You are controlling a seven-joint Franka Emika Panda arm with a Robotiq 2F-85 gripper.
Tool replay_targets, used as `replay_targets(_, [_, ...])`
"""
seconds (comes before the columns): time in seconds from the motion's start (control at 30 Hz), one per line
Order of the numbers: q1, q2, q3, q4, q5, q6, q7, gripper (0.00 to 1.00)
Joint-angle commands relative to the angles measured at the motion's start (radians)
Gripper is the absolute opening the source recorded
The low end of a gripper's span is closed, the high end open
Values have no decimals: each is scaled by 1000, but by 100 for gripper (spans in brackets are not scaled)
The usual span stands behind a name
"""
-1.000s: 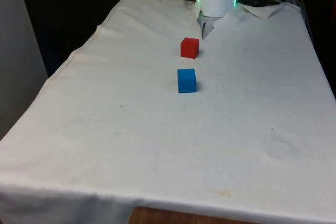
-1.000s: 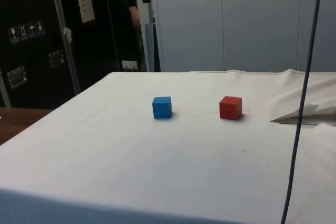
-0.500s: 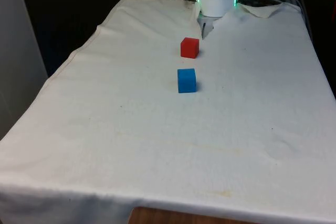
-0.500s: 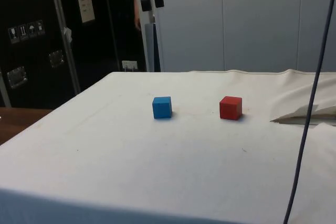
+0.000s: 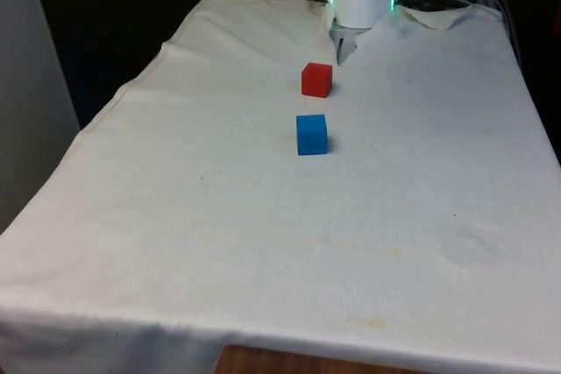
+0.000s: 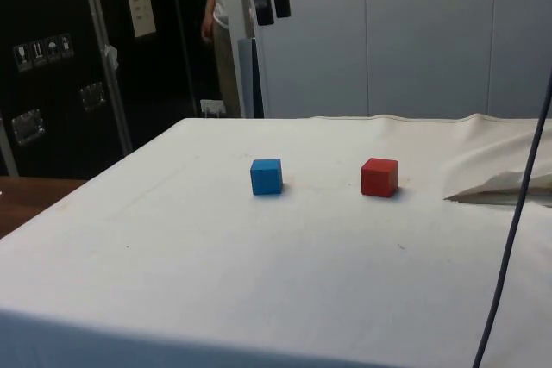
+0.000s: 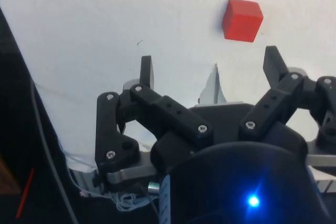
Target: Stack the two cubes.
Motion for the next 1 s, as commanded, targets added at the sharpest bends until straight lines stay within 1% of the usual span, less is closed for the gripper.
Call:
replay_targets(0.0, [0,-15,5,-20,-12,18,13,100])
replay_targets(0.13, [0,-51,17,-78,-22,47,26,100])
replay_targets(0.17, [0,-45,14,-71,-11,35,15,100])
replay_targets(0.2, [0,-58,20,-91,-24,56,29,100])
replay_targets(0.27, [0,-70,25,-113,-27,70,36,100])
replay_targets(0.3, [0,-83,33,-136,-32,83,44,100])
replay_targets(0.4, [0,-102,42,-167,-38,101,55,100])
replay_targets(0.43, [-1,-109,46,-177,-40,106,58,100])
replay_targets(0.47, [0,-95,40,-162,-28,92,44,100])
replay_targets(0.5, [-1,-115,49,-187,-41,110,61,100])
replay_targets(0.63, [-1,-149,62,-233,-45,133,73,100])
replay_targets(0.77, [-1,-169,60,-262,-38,146,69,100])
replay_targets(0.8, [0,-164,59,-254,-37,134,66,100])
replay_targets(0.83, [-1,-172,60,-269,-38,149,70,100])
replay_targets(0.97, [-3,-194,59,-300,-40,154,69,100])
